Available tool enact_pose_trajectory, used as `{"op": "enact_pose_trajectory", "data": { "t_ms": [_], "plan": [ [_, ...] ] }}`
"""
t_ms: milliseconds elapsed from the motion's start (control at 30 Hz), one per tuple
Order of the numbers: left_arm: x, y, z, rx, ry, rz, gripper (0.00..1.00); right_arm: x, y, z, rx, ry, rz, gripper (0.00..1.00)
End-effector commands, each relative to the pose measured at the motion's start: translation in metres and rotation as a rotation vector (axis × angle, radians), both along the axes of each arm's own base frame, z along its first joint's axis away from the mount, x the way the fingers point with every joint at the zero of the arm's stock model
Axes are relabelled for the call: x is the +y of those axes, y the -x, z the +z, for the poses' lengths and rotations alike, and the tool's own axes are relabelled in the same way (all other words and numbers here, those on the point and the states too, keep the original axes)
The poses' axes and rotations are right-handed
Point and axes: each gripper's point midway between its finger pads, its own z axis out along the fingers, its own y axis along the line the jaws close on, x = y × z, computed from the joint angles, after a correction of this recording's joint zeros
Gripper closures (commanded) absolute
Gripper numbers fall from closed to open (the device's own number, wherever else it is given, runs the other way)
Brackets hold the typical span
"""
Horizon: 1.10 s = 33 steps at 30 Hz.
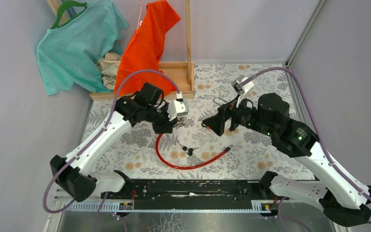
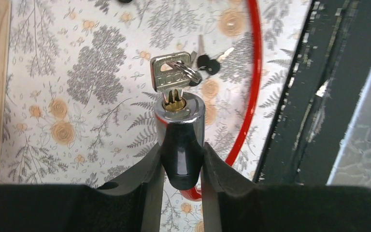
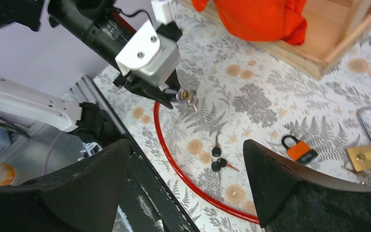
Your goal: Unlock with the key
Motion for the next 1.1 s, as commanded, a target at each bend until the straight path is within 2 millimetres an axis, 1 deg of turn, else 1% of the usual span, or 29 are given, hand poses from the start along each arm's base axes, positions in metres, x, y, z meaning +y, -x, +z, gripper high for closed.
{"op": "enact_pose_trajectory", "data": {
  "t_ms": [0, 133, 167, 233, 333, 433, 533, 633, 700, 767, 867, 967, 1067],
  "plan": [
    [-0.002, -0.043, -0.006, -0.039, -0.013, 0.081, 1.00, 0.001, -0.021, -0.025, 0.034, 0.016, -0.090, 0.07],
    [-0.007, -0.061, -0.016, -0.045, -0.041, 0.063, 1.00, 0.007, -0.026, -0.064, 0.097, 0.061, -0.095, 0.08],
    [-0.008, -0.065, -0.019, -0.049, -0.047, 0.061, 1.00, 0.009, -0.027, -0.079, 0.118, 0.078, -0.093, 0.08],
    [-0.010, -0.074, -0.025, -0.061, -0.059, 0.064, 1.00, 0.012, -0.027, -0.102, 0.158, 0.101, -0.086, 0.08],
    [-0.008, -0.085, -0.038, -0.079, -0.098, 0.069, 0.99, 0.015, -0.025, -0.136, 0.204, 0.142, -0.073, 0.10],
    [-0.003, -0.097, -0.056, -0.084, -0.147, 0.098, 0.98, 0.017, -0.024, -0.163, 0.227, 0.160, -0.063, 0.14],
    [0.005, -0.109, -0.081, -0.069, -0.220, 0.137, 0.98, 0.019, -0.024, -0.183, 0.245, 0.182, -0.048, 0.16],
    [0.013, -0.122, -0.102, -0.062, -0.281, 0.181, 0.97, 0.024, -0.023, -0.202, 0.270, 0.196, -0.033, 0.19],
    [0.017, -0.129, -0.112, -0.059, -0.307, 0.207, 0.94, 0.028, -0.021, -0.217, 0.288, 0.217, -0.020, 0.22],
    [0.022, -0.134, -0.125, -0.059, -0.346, 0.222, 0.89, 0.033, -0.018, -0.231, 0.295, 0.247, -0.006, 0.24],
    [0.033, -0.140, -0.144, -0.076, -0.403, 0.232, 0.87, 0.041, -0.017, -0.247, 0.292, 0.278, 0.009, 0.24],
    [0.041, -0.151, -0.157, -0.100, -0.441, 0.251, 0.84, 0.047, -0.019, -0.261, 0.283, 0.319, 0.004, 0.25],
    [0.041, -0.159, -0.165, -0.105, -0.451, 0.263, 0.79, 0.052, -0.020, -0.275, 0.278, 0.361, 0.003, 0.26]
  ]
}}
